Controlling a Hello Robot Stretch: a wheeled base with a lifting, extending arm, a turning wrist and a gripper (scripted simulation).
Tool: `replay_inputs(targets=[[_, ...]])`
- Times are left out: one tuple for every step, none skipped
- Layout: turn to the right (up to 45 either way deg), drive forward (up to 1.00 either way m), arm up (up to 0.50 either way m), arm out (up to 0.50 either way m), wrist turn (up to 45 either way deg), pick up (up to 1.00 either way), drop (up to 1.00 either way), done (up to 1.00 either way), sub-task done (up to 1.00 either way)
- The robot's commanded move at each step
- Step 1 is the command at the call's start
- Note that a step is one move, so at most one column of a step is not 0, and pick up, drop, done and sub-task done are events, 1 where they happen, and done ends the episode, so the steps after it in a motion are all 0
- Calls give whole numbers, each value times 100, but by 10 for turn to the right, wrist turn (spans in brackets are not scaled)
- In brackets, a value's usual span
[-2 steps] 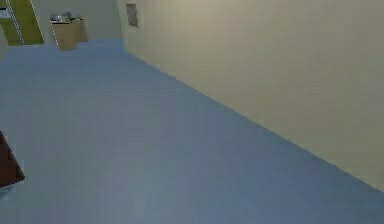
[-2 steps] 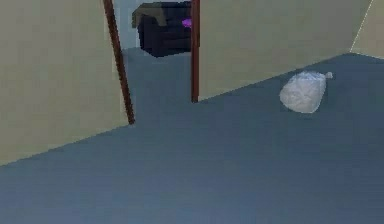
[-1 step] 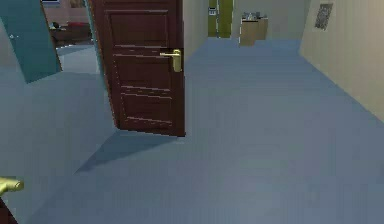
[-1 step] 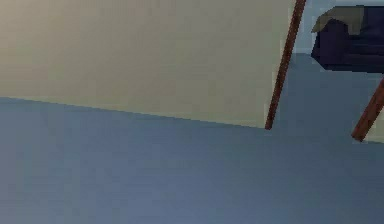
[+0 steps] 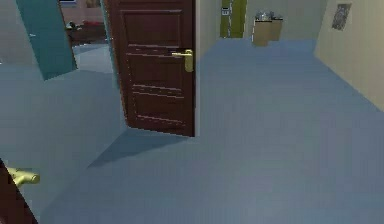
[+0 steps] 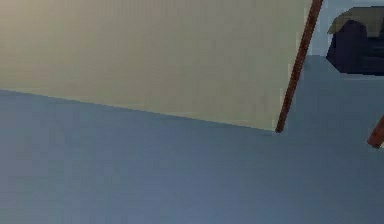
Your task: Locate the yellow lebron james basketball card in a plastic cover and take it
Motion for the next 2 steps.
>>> replay_inputs(targets=[[0,100,0,0,0,0,0,0,0],[-450,0,0,0,0,0,0,0,0]])
